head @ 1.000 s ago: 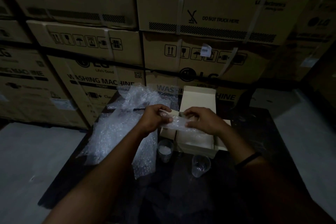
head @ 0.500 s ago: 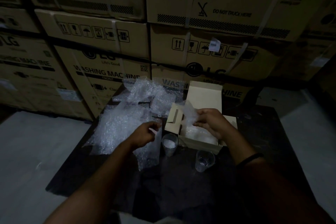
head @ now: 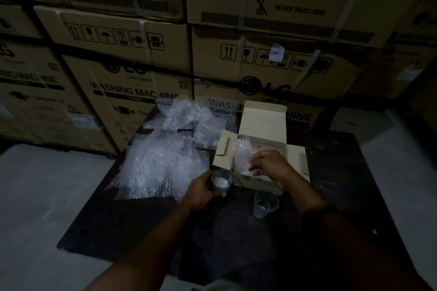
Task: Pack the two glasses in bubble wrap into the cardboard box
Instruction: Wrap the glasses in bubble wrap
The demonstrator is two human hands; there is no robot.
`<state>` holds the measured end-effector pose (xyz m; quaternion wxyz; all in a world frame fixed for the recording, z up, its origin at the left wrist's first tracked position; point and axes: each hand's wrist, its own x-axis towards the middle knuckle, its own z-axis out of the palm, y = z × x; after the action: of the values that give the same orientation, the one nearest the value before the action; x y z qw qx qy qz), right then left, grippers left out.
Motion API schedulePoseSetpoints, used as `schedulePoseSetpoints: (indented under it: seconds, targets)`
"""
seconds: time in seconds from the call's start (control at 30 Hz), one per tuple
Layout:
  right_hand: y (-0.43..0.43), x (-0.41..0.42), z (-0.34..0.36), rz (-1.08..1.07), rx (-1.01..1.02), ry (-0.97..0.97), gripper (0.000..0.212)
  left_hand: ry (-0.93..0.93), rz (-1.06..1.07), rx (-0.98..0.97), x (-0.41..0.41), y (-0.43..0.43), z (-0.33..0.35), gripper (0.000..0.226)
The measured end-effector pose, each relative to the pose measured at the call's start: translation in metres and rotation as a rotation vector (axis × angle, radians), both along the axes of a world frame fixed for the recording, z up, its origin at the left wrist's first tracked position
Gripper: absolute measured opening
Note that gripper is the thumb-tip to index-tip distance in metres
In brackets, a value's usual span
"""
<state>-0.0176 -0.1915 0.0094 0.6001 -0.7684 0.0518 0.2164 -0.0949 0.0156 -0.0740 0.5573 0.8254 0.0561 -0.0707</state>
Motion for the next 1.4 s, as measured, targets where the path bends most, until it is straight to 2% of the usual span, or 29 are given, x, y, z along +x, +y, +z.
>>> schedulePoseSetpoints:
  seconds: [0.07,0.17,0.27,0.4,0.5,0.6,0.7,0.77,0.87,1.1,1.17,1.27,1.4]
  targets:
    - [-0.001,-0.004,0.002,0.003,0.002,-0.044,0.005,-0.024,0.005,-0.016,-0.001,-0.002,0.002,0.061]
    - [0.002,-0.008,0.006,0.002,0.059,-0.179,0.023,-0.062,0.02,-0.049,0.005,-0.005,0.007,0.057]
    - [0.011,-0.011,0.008,0.066,0.036,-0.323,0.029,-0.123,0.035,-0.026,0.012,-0.008,0.018,0.061]
    - [0.02,-0.012,0.002,0.209,-0.267,-0.57,0.022,-0.199,0.009,0.007,0.022,-0.005,0.029,0.061]
    - [0.02,-0.011,-0.001,0.356,-0.529,-0.849,0.015,-0.236,0.004,0.021,0.023,-0.003,0.034,0.066]
    - [0.022,-0.011,0.0,0.444,-0.703,-1.064,0.017,-0.238,-0.003,0.014,0.022,-0.003,0.035,0.059]
    - [0.026,-0.011,0.005,0.625,-0.848,-1.054,0.026,-0.227,-0.023,0.011,0.023,-0.004,0.035,0.061]
    - [0.024,-0.011,0.013,0.711,-0.879,-0.95,0.035,-0.207,-0.026,0.006,0.021,-0.003,0.031,0.064]
    - [0.012,-0.006,0.019,0.611,-0.734,-0.886,0.04,-0.206,0.009,-0.011,0.02,0.001,0.03,0.066]
    - [0.014,-0.02,0.023,0.81,-0.918,-0.817,0.043,-0.236,-0.039,-0.006,0.023,-0.005,0.04,0.063]
    - [0.014,-0.021,0.03,0.767,-0.883,-0.79,0.046,-0.222,-0.048,-0.002,0.023,-0.005,0.038,0.063]
    - [0.012,-0.021,0.031,0.663,-0.753,-0.902,0.05,-0.209,-0.041,0.003,0.022,-0.006,0.037,0.064]
    - [0.018,-0.024,0.027,0.79,-0.875,-0.854,0.053,-0.207,-0.06,-0.054,0.023,-0.008,0.041,0.062]
